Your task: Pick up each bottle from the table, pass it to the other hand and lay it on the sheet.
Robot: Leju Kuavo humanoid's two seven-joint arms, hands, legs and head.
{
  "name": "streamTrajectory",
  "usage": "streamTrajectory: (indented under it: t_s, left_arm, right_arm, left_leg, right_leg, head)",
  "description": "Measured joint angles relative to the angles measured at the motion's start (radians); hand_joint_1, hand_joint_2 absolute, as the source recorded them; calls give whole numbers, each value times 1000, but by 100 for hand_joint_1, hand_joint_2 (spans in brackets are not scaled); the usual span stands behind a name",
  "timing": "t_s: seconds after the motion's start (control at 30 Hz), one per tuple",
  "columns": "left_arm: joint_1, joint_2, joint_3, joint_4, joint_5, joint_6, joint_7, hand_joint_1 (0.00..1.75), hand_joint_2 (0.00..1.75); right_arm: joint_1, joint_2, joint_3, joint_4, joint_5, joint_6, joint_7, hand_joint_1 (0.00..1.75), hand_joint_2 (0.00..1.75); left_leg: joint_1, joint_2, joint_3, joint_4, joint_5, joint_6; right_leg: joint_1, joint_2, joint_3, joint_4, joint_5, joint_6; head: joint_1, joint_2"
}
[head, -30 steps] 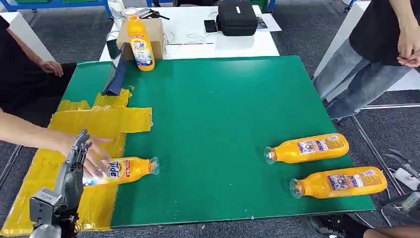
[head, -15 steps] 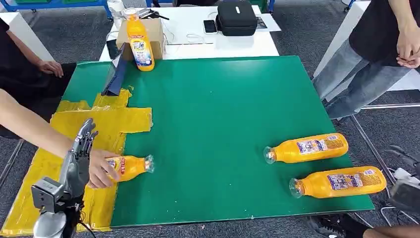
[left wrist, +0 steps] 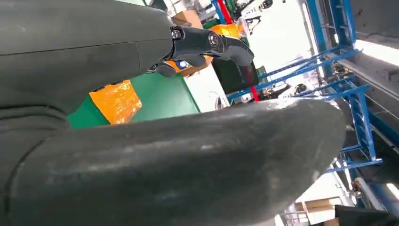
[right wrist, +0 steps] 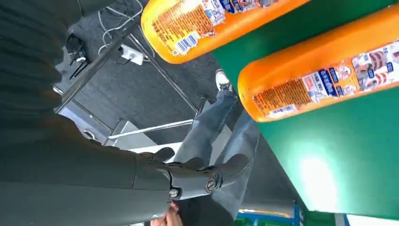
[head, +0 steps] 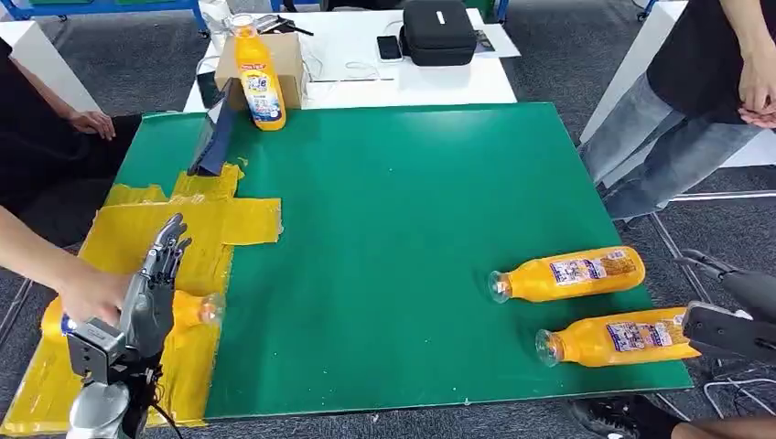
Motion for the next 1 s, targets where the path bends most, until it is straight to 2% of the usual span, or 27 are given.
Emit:
streamTrajectory:
  t_s: [0.2, 0.37, 0.53, 0.8, 1.0]
  left_arm:
    - [-14, 3, 0, 12, 13, -6, 0, 0, 0]
    - [-26, 9, -1, 27, 24, -6, 0, 0, 0]
    - [-37, 12, -8, 41, 30, -6, 0, 0, 0]
    - [-48, 16, -18, 60, 38, -6, 0, 0, 0]
    - [-61, 17, -35, 71, 43, -5, 3, 0, 0]
  right_arm:
    - [-16, -87, 76, 5, -120, 27, 46, 0, 175]
    - [79, -204, 85, -35, -241, 33, 91, 0, 175]
    - [172, -280, 68, -73, -270, 29, 112, 0, 175]
    - [195, -299, 87, -84, -206, 18, 107, 0, 175]
    - [77, -221, 205, -5, -7, -27, 55, 0, 175]
  left_leg:
    - [0, -2, 0, 0, 0, 1]
    - [0, -2, 0, 0, 1, 1]
    - [0, -1, 0, 0, 0, 1]
    - [0, -1, 1, 0, 1, 1]
    - [0, 1, 1, 0, 1, 1]
  right_leg:
    - [0, -1, 0, 0, 0, 0]
    - [0, -1, 0, 0, 0, 0]
    - [0, 0, 0, 0, 0, 0]
    - [0, 0, 0, 0, 0, 0]
    - [0, 1, 0, 0, 0, 0]
  head:
    - [0, 0]
    - [0, 0]
    - [0, 0]
    - [1, 0]
    - [0, 0]
